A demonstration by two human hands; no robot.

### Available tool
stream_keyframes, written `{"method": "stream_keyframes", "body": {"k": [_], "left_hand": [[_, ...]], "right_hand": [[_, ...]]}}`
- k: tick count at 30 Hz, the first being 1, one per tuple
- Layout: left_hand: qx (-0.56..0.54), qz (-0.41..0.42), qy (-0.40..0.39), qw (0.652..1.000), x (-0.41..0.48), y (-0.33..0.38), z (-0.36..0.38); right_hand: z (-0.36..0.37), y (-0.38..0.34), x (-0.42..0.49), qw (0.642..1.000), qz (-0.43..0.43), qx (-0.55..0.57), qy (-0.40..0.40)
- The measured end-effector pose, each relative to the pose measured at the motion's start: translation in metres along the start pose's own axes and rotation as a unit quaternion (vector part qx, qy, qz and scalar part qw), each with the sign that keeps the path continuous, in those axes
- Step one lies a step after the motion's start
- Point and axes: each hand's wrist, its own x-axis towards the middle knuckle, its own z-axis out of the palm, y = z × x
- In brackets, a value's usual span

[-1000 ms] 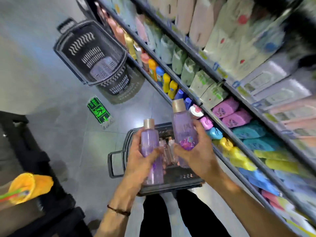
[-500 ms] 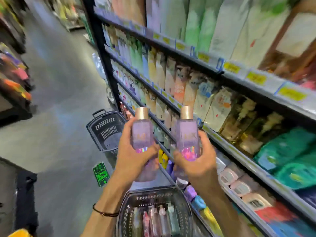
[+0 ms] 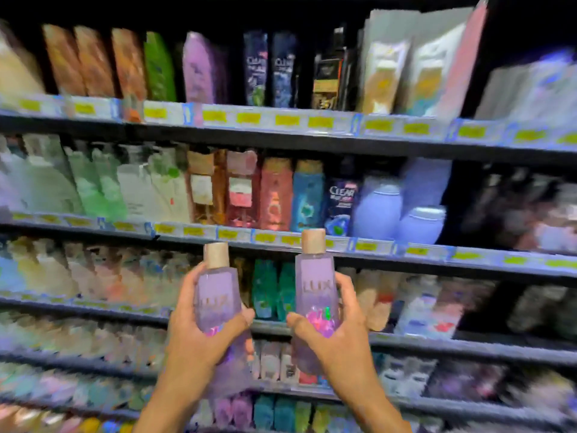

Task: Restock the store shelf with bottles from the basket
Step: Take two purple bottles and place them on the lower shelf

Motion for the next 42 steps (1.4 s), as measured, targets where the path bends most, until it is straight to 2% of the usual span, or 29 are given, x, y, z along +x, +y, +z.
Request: {"method": "stream_keyframes", "body": {"k": [5,9,13,19,22,26,30,34,42], "left_hand": [[-0.065,0.014,-0.121,0.990,-0.014,0.034,0.098],[-0.093,0.009,-0.204,0.975,-0.032,0.055,0.173],[-0.119,0.022,-0.203,0.972,-0.032,0.053,0.241],[-0.107,0.022,-0.191,0.976,-0.019,0.057,0.353],[-0.106,-0.001,-0.198,0.974,-0.009,0.059,0.406],[-0.105,-0.015,-0.167,0.980,0.008,0.069,0.465],[-0.112,-0.075,-0.167,0.977,0.036,0.063,0.508],[-0.033,-0.045,-0.153,0.987,0.067,0.054,0.541],[0.032,-0.089,-0.121,0.988,0.110,0.032,0.583]], "right_hand": [[-0.099,-0.027,-0.015,0.993,-0.002,-0.030,0.110],[-0.178,-0.032,-0.021,0.987,0.004,-0.034,0.160],[-0.244,-0.019,-0.012,0.985,0.019,-0.012,0.170],[-0.343,-0.007,0.021,0.990,0.019,0.003,0.143],[-0.391,0.007,0.041,0.992,0.025,0.006,0.126],[-0.440,0.023,0.063,0.992,0.042,0.034,0.118],[-0.467,0.031,0.075,0.991,0.052,0.062,0.110],[-0.482,0.032,0.080,0.986,0.071,0.112,0.097],[-0.494,0.029,0.080,0.989,0.059,0.094,0.100]]}}
